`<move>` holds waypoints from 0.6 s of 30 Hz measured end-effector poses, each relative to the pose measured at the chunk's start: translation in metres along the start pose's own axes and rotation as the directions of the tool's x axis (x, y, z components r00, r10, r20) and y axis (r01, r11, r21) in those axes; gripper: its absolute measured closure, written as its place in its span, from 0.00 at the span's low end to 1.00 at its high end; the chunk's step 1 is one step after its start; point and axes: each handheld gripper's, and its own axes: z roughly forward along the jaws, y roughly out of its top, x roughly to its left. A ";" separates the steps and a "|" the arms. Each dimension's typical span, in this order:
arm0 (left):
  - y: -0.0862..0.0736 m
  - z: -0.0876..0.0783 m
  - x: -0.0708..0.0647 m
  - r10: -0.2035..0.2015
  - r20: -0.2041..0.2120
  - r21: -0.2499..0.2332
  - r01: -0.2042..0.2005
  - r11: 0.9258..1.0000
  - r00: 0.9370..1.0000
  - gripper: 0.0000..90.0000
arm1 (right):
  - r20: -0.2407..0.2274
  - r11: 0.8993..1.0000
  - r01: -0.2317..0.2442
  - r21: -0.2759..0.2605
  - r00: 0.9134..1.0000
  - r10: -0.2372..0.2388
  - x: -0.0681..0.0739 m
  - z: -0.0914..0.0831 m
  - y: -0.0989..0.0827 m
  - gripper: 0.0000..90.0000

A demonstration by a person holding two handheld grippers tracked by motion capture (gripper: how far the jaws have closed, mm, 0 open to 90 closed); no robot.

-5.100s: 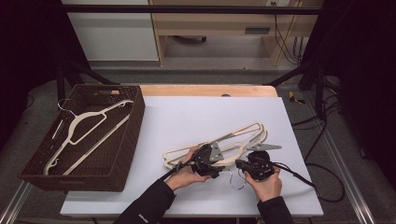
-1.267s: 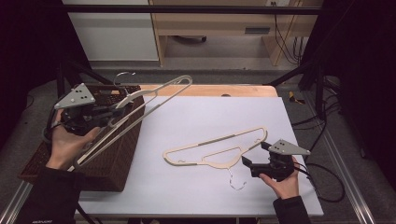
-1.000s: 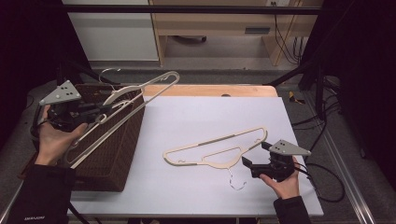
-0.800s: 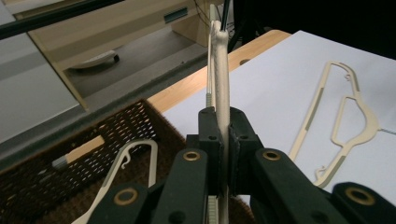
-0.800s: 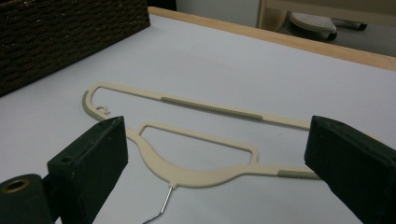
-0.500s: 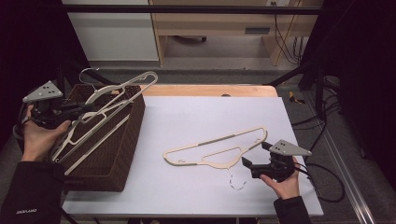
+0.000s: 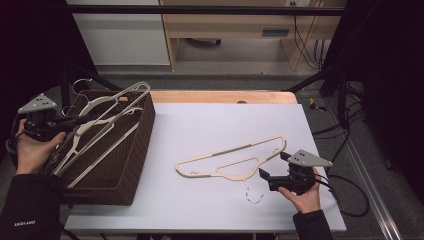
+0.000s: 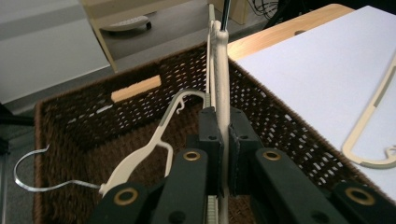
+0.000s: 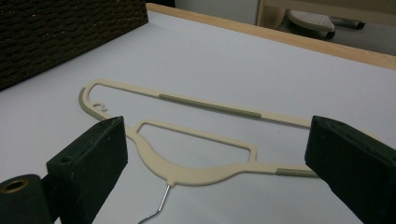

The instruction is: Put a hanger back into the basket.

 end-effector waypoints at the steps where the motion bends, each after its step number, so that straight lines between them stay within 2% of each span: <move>1: -0.002 0.000 0.002 -0.007 0.002 -0.001 0.007 1.000 1.000 0.96 | 0.002 1.000 0.001 0.001 1.000 -0.001 0.000 0.000 0.000 0.07; 3: -0.006 0.000 0.004 -0.019 0.007 0.000 0.019 1.000 1.000 0.96 | 0.003 1.000 0.001 0.002 1.000 -0.001 0.000 0.000 0.000 0.07; 6: -0.012 0.000 0.007 -0.014 0.015 0.018 0.014 1.000 1.000 0.96 | 0.002 1.000 -0.003 0.003 1.000 0.003 0.000 0.000 0.000 0.07; 11: -0.024 0.000 0.013 -0.039 0.040 0.049 0.037 0.998 0.998 0.96 | 0.002 1.000 -0.002 0.002 1.000 0.002 0.000 0.000 0.000 0.07; 14: -0.033 0.004 0.014 -0.048 0.053 0.086 0.044 0.995 0.997 0.96 | 0.005 1.000 -0.001 0.006 1.000 0.001 0.000 0.001 0.000 0.07; 16: -0.037 0.010 0.012 -0.051 0.081 0.110 0.042 0.993 0.995 0.96 | 0.005 1.000 0.000 0.007 1.000 0.000 0.000 0.001 0.000 0.07; 18: -0.041 0.017 0.010 -0.047 0.069 0.145 0.037 0.989 0.996 0.96 | 0.004 1.000 0.000 0.008 1.000 0.000 0.000 0.001 0.000 0.07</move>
